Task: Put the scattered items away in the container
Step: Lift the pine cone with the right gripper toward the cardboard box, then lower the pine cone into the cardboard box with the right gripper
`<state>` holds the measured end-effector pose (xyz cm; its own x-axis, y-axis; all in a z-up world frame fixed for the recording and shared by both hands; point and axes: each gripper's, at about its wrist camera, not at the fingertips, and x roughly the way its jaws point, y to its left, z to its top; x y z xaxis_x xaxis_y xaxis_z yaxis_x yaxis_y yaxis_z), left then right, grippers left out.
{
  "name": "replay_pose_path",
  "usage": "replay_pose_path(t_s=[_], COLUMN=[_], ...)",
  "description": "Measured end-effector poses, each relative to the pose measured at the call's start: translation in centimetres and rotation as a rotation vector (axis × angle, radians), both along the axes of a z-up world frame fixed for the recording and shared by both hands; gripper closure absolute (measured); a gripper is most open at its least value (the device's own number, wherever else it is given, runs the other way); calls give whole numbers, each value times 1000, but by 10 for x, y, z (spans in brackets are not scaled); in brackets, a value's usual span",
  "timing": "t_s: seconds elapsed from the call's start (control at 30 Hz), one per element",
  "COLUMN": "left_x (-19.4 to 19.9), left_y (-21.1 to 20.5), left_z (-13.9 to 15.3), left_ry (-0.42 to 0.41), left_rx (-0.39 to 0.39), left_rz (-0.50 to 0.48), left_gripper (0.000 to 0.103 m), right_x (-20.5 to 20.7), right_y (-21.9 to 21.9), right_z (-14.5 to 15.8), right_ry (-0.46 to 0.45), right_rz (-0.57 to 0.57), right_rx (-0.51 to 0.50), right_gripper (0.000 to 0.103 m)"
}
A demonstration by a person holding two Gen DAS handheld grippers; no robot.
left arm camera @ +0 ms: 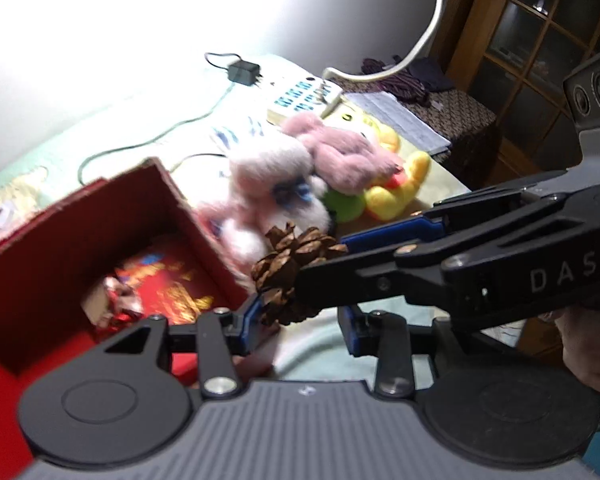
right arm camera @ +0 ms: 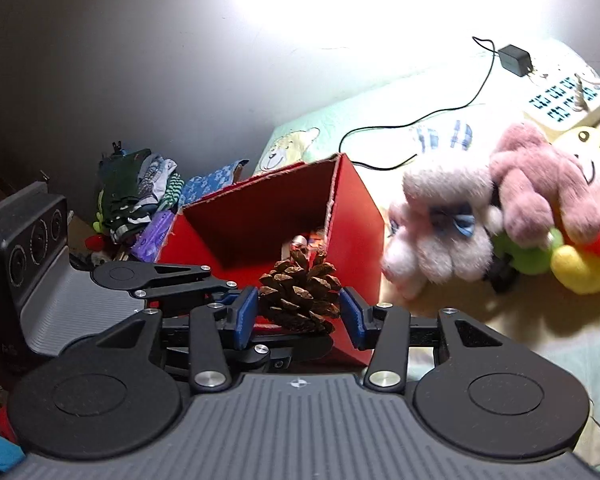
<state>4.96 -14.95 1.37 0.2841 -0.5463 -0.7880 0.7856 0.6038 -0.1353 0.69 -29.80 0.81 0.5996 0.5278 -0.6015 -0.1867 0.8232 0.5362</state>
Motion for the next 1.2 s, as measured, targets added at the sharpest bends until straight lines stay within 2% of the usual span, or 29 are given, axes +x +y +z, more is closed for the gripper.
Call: replay_pose_path(t_s=[0.23, 0.53, 0.83, 1.07, 1.2], left_x=[36, 84, 123, 147, 163], left_y=[35, 77, 104, 111, 109], left_z=[8, 7, -36, -68, -80], left_ry=[-15, -43, 19, 86, 155], left_rx=[-4, 64, 167, 214, 235], left_rz=[88, 143, 174, 167, 164], left_gripper=[67, 66, 65, 64, 65], right_x=[33, 91, 131, 156, 170], right_y=[33, 74, 125, 141, 148], right_z=[10, 3, -33, -62, -74], right_ry=[-42, -3, 86, 187, 244], right_rz=[60, 131, 174, 177, 162], right_rx=[-2, 68, 25, 5, -26], right_gripper=[55, 55, 55, 55, 55])
